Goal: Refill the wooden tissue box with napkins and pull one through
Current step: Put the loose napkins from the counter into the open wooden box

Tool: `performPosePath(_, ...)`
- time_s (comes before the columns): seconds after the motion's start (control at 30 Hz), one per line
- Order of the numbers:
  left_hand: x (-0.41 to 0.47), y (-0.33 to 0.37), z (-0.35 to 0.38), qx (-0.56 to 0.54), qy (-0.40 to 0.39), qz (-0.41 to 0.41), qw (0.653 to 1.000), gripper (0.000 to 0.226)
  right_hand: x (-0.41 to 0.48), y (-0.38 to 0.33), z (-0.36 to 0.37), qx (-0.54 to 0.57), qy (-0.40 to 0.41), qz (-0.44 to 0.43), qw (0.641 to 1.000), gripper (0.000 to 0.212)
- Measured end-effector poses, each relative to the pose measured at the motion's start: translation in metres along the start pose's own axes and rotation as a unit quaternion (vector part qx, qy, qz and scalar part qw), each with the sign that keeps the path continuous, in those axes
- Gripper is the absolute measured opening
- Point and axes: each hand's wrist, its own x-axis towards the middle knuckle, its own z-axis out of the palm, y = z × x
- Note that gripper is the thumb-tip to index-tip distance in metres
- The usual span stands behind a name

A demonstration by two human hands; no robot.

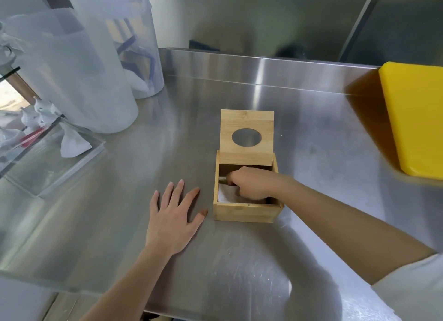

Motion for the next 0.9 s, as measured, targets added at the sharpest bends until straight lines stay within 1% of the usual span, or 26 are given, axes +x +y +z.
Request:
performPosePath(0.03,0.000,0.000,0.000,0.000,0.000,0.001,1.000,0.073,-0.001,0.000,0.000,-0.010,0.006,0.002,1.000,0.012)
performPosePath(0.07,0.000,0.000,-0.001,0.002,-0.001,0.002,1.000,0.073,0.000,0.000,0.000,-0.013,0.005,0.002,1.000,0.015)
performPosePath(0.13,0.000,-0.001,0.000,0.003,-0.001,0.002,1.000,0.072,-0.003,-0.001,0.000,-0.022,0.007,-0.001,1.000,0.029)
performPosePath(0.2,0.000,-0.002,0.001,0.005,-0.002,0.002,1.000,0.071,-0.006,-0.001,0.000,-0.053,0.038,-0.022,0.998,0.033)
performPosePath(0.27,0.001,-0.002,0.001,0.009,-0.004,0.001,1.000,0.071,-0.009,-0.001,0.001,-0.067,0.059,-0.035,0.995,0.029)
performPosePath(0.3,0.001,-0.002,0.002,0.010,-0.004,0.000,1.000,0.070,-0.010,-0.001,0.000,-0.061,0.057,-0.034,0.996,0.025)
performPosePath(0.4,0.002,-0.003,0.002,0.019,-0.011,0.000,1.000,0.069,-0.011,-0.002,-0.004,-0.036,0.015,-0.025,0.999,0.022)
performPosePath(0.5,0.001,-0.004,0.003,0.016,-0.007,0.003,1.000,0.067,-0.008,-0.006,-0.005,-0.028,-0.037,-0.018,0.999,0.030)
performPosePath(0.63,0.002,-0.003,0.002,0.023,-0.011,0.002,1.000,0.069,-0.001,-0.009,0.003,-0.030,-0.049,0.013,0.998,0.044)
performPosePath(0.7,0.002,-0.002,0.001,0.022,-0.011,0.002,1.000,0.071,0.000,-0.009,0.003,-0.023,-0.057,0.017,0.998,0.047)
performPosePath(0.77,0.001,-0.002,0.000,0.015,-0.012,0.002,1.000,0.072,-0.002,-0.008,-0.001,-0.019,-0.072,0.020,0.997,0.045)
performPosePath(0.83,0.002,-0.002,-0.001,0.013,-0.010,0.003,1.000,0.073,-0.007,-0.008,-0.007,-0.025,-0.080,0.024,0.996,0.038)
performPosePath(0.9,0.001,-0.003,-0.001,0.013,-0.019,0.001,1.000,0.074,-0.013,-0.008,-0.014,-0.028,-0.071,0.017,0.997,0.031)
